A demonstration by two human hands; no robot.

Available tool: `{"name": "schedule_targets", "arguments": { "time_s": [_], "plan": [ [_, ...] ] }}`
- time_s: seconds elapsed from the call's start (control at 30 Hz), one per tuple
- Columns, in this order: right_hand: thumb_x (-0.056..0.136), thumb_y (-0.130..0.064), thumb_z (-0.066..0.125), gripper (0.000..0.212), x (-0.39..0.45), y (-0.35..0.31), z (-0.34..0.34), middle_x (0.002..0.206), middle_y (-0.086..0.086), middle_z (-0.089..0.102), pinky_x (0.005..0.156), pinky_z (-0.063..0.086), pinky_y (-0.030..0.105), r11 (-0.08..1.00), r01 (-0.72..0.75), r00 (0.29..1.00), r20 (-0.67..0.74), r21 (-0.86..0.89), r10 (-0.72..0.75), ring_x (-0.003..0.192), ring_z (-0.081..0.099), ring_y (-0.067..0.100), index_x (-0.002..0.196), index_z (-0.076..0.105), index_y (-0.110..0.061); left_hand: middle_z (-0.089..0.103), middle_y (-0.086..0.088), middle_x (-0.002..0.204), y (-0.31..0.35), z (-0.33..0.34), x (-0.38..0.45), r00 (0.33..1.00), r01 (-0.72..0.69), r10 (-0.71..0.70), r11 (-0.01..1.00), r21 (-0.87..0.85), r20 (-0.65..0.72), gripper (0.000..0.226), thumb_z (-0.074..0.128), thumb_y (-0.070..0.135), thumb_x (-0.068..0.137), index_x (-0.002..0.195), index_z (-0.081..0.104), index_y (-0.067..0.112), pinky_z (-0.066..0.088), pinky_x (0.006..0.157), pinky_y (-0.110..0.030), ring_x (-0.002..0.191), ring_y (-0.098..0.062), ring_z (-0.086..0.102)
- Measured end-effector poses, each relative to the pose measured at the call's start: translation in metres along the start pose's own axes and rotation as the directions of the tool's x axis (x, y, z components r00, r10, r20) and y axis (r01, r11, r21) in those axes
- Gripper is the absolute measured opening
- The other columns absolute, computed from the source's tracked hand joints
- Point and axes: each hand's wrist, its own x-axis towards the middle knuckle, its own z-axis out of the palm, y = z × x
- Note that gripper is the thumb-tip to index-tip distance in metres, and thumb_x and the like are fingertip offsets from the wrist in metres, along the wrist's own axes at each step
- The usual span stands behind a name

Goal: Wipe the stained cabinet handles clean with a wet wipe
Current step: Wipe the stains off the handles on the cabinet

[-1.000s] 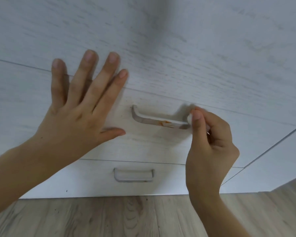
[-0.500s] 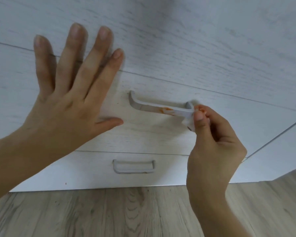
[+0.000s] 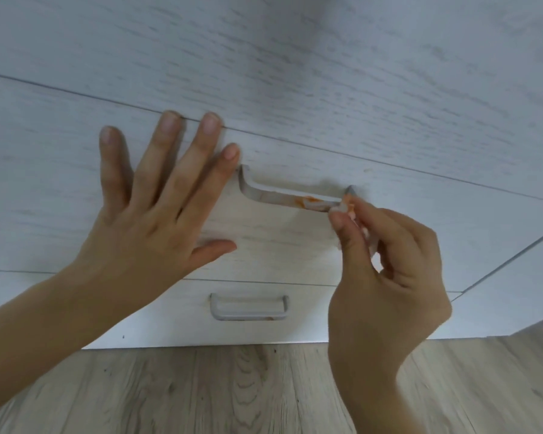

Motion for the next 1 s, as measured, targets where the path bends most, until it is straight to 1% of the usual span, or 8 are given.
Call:
{"name": "schedule_targets", "arguments": {
  "time_s": [0.1, 0.23, 0.33, 0.43, 0.53, 0.6, 0.77, 1.0],
  "plan": [
    [0.077, -0.009, 0.075, 0.016, -0.007, -0.004, 0.008, 0.084, -0.002, 0.061, 0.067, 0.043, 0.002, 0.997, 0.078, 0.996, 0.039, 0.003, -0.078, 0.074, 0.056, -0.002, 0.092, 0.069, -0.013, -0.009, -0.014, 0.159, -0.001, 0.000, 0.000, 1.000, -0.006, 0.006, 1.000, 0.001, 0.006, 0.100, 0.055, 0.061, 0.086, 0.153, 0.011, 0.002, 0.000, 0.110, -0.063, 0.146, -0.033, -0.010],
    [0.078, -0.011, 0.073, 0.013, -0.010, -0.001, 0.009, 0.084, -0.001, 0.064, 0.068, 0.045, 0.008, 0.996, -0.049, 0.998, -0.041, 0.074, 0.052, 0.075, 0.058, 0.001, 0.089, 0.068, -0.017, -0.010, -0.014, 0.159, -0.001, -0.001, 0.000, 1.000, -0.018, 0.018, 1.000, 0.019, 0.007, 0.101, 0.055, 0.062, 0.086, 0.153, 0.008, 0.003, -0.008, 0.112, -0.059, 0.145, -0.033, -0.012],
    [0.080, -0.013, 0.072, 0.012, -0.011, -0.003, 0.008, 0.084, 0.000, 0.063, 0.068, 0.044, 0.008, 0.999, 0.011, 0.999, -0.034, 0.041, -0.009, 0.076, 0.057, -0.003, 0.091, 0.068, -0.016, -0.011, -0.013, 0.159, -0.001, -0.001, 0.000, 1.000, -0.022, 0.022, 0.999, 0.030, 0.010, 0.103, 0.055, 0.064, 0.085, 0.153, 0.007, 0.004, -0.008, 0.112, -0.059, 0.145, -0.032, -0.013],
    [0.081, -0.021, 0.072, 0.016, -0.005, -0.008, 0.005, 0.084, -0.009, 0.064, 0.066, 0.045, 0.013, 0.993, -0.065, 0.993, -0.094, 0.098, 0.074, 0.075, 0.060, 0.003, 0.090, 0.065, -0.033, -0.011, -0.014, 0.159, -0.001, -0.001, 0.000, 1.000, -0.027, 0.026, 0.999, 0.048, 0.004, 0.103, 0.054, 0.065, 0.085, 0.153, 0.007, 0.004, -0.008, 0.112, -0.059, 0.145, -0.033, -0.012],
    [0.078, -0.030, 0.073, 0.017, 0.002, -0.009, 0.004, 0.083, -0.016, 0.066, 0.066, 0.052, 0.026, 0.972, -0.184, 0.968, -0.146, 0.148, 0.206, 0.077, 0.064, 0.007, 0.086, 0.063, -0.040, -0.009, -0.014, 0.159, -0.001, 0.000, 0.000, 1.000, -0.028, 0.028, 0.998, 0.063, 0.001, 0.103, 0.054, 0.066, 0.085, 0.153, 0.008, 0.003, -0.008, 0.112, -0.059, 0.145, -0.033, -0.011],
    [0.081, -0.028, 0.071, 0.016, 0.004, -0.009, 0.006, 0.086, -0.013, 0.064, 0.064, 0.054, 0.037, 0.988, -0.124, 0.983, -0.124, 0.095, 0.136, 0.080, 0.063, 0.007, 0.091, 0.064, -0.037, -0.009, -0.014, 0.159, -0.001, 0.001, 0.000, 1.000, -0.027, 0.027, 0.998, 0.058, 0.002, 0.103, 0.054, 0.066, 0.085, 0.153, 0.008, 0.003, -0.007, 0.112, -0.059, 0.146, -0.033, -0.011],
    [0.084, -0.008, 0.069, 0.021, -0.003, -0.003, 0.006, 0.090, 0.005, 0.053, 0.064, 0.043, 0.008, 0.983, 0.138, 0.988, -0.052, -0.117, -0.145, 0.076, 0.050, 0.002, 0.104, 0.062, -0.011, -0.009, -0.014, 0.159, -0.001, 0.000, 0.000, 1.000, -0.027, 0.027, 0.998, 0.058, 0.003, 0.103, 0.055, 0.065, 0.085, 0.153, 0.008, 0.003, -0.007, 0.112, -0.059, 0.146, -0.033, -0.011],
    [0.083, -0.007, 0.070, 0.019, -0.004, -0.006, 0.013, 0.084, -0.001, 0.053, 0.065, 0.040, 0.004, 0.983, 0.169, 0.984, -0.052, -0.064, -0.172, 0.067, 0.047, -0.002, 0.101, 0.065, -0.007, -0.005, -0.014, 0.160, -0.002, -0.001, 0.000, 1.000, -0.025, 0.024, 0.998, 0.058, 0.012, 0.101, 0.054, 0.065, 0.086, 0.153, 0.008, 0.004, -0.008, 0.113, -0.058, 0.145, -0.032, -0.012]
  ]
}}
